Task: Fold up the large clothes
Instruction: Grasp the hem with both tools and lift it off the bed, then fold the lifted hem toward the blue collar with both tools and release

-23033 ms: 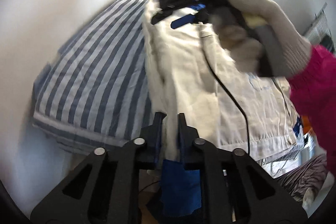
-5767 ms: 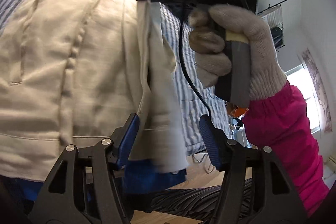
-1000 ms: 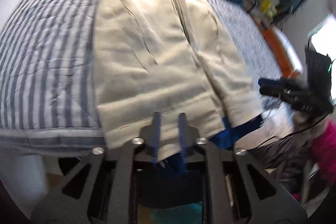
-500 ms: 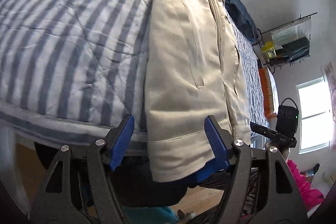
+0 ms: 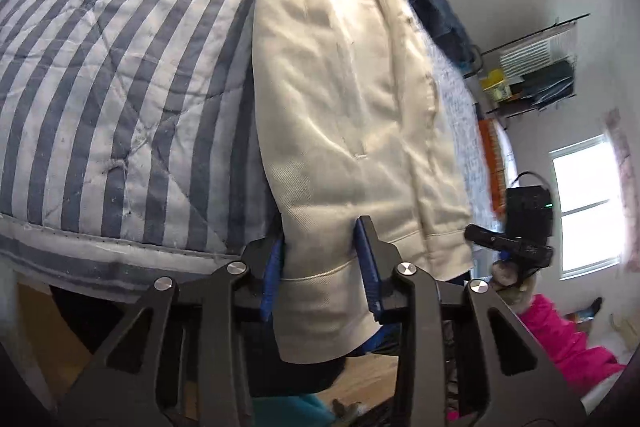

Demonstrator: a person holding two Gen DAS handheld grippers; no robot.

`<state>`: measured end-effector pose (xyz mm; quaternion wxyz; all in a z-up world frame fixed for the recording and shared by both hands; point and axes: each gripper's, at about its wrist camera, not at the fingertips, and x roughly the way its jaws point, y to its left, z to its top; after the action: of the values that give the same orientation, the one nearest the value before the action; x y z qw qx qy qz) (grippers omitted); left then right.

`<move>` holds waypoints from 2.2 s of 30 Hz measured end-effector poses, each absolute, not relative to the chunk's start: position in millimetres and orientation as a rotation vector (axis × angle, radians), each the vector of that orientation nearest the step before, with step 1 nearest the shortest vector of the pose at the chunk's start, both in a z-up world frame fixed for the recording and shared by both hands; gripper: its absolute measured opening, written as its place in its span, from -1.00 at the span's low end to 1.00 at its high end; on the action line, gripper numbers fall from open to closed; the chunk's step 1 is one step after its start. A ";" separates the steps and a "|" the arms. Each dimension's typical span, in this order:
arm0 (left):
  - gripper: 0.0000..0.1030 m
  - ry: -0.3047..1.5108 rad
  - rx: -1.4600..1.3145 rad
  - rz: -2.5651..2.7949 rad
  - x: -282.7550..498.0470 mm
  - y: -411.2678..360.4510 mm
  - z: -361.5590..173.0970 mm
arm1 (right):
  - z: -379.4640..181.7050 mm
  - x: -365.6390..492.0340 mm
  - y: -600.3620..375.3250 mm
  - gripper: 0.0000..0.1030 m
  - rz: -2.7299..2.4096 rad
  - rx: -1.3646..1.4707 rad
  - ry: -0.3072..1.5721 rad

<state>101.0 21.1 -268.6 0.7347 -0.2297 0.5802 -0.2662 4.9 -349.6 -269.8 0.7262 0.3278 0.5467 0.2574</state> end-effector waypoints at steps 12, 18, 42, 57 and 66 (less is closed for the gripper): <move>-0.62 1.261 -0.464 -0.579 97.4 7.4 -256.5 | -263.9 7.3 -335.0 -0.53 0.564 0.743 1.229; -0.74 1.252 -0.528 -0.589 104.4 4.6 -237.3 | -246.6 7.7 -343.0 -0.61 0.569 0.864 1.148; -0.77 1.226 -0.674 -0.548 214.1 -17.2 -188.1 | -202.3 115.0 -361.7 -0.66 0.481 0.997 1.046; -0.77 1.279 -0.727 -0.455 295.1 -30.6 -231.1 | -256.0 190.2 -386.4 -0.66 0.382 1.205 1.109; -0.41 1.279 -0.715 -0.426 316.3 -27.0 -242.1 | -290.5 202.9 -405.1 -0.40 0.376 1.336 1.169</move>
<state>316.3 -27.0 -242.1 0.7227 -0.3240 0.5792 -0.1931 202.9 -405.1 -290.5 0.6160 0.5799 0.5075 0.1634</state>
